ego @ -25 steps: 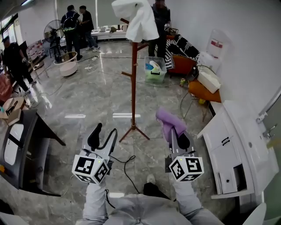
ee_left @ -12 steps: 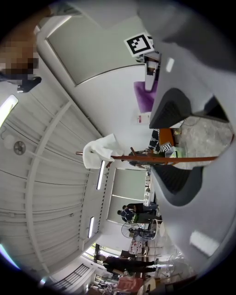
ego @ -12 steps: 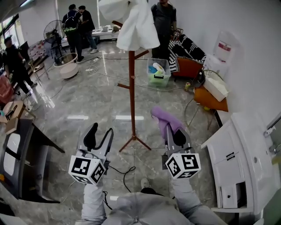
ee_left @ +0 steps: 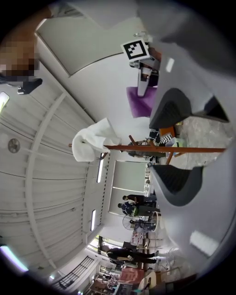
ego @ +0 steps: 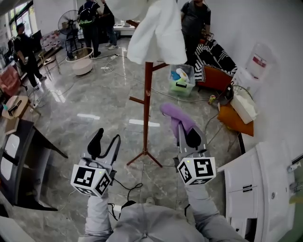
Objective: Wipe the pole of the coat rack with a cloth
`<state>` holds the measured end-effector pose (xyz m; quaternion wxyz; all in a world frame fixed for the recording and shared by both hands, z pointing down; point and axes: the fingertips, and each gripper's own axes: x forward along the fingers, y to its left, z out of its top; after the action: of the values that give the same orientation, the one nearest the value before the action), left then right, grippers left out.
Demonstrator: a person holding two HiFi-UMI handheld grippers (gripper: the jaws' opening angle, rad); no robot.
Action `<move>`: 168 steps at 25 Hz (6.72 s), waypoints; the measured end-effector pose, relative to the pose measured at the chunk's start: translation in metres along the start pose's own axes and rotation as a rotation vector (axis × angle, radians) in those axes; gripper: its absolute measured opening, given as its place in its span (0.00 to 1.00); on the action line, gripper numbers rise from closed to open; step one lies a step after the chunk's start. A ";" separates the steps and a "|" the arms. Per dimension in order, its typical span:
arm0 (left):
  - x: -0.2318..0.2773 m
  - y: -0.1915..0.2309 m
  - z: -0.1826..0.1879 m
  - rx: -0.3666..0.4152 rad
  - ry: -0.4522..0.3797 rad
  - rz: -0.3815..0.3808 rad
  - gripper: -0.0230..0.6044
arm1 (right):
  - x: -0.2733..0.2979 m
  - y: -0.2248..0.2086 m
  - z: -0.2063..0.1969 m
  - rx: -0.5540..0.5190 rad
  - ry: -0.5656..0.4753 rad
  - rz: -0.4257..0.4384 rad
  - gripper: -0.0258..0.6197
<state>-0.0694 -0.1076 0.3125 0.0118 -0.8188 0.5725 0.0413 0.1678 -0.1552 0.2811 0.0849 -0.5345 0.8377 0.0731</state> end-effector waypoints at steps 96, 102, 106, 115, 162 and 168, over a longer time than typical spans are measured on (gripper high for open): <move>0.064 0.108 -0.013 -0.037 0.016 -0.066 0.46 | 0.183 0.002 -0.094 -0.886 0.290 0.148 0.12; 0.052 0.119 -0.013 -0.041 0.013 -0.018 0.46 | 0.193 0.009 -0.113 -0.938 0.371 0.297 0.12; 0.046 0.127 -0.014 -0.040 0.014 0.001 0.46 | 0.187 0.017 -0.106 -0.935 0.356 0.342 0.12; 0.051 0.117 -0.012 -0.039 0.018 -0.024 0.46 | 0.160 0.035 -0.090 -0.956 0.317 0.393 0.12; 0.054 0.118 -0.015 0.005 0.066 -0.074 0.46 | 0.110 0.121 -0.078 -0.530 0.112 0.200 0.12; 0.046 0.160 -0.016 0.024 0.087 -0.016 0.46 | 0.165 0.120 -0.090 -0.492 0.062 0.045 0.12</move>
<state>-0.2031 -0.2066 0.3294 -0.0028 -0.8242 0.5663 -0.0013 -0.0154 -0.2698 0.3358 -0.0753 -0.5224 0.8085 0.2604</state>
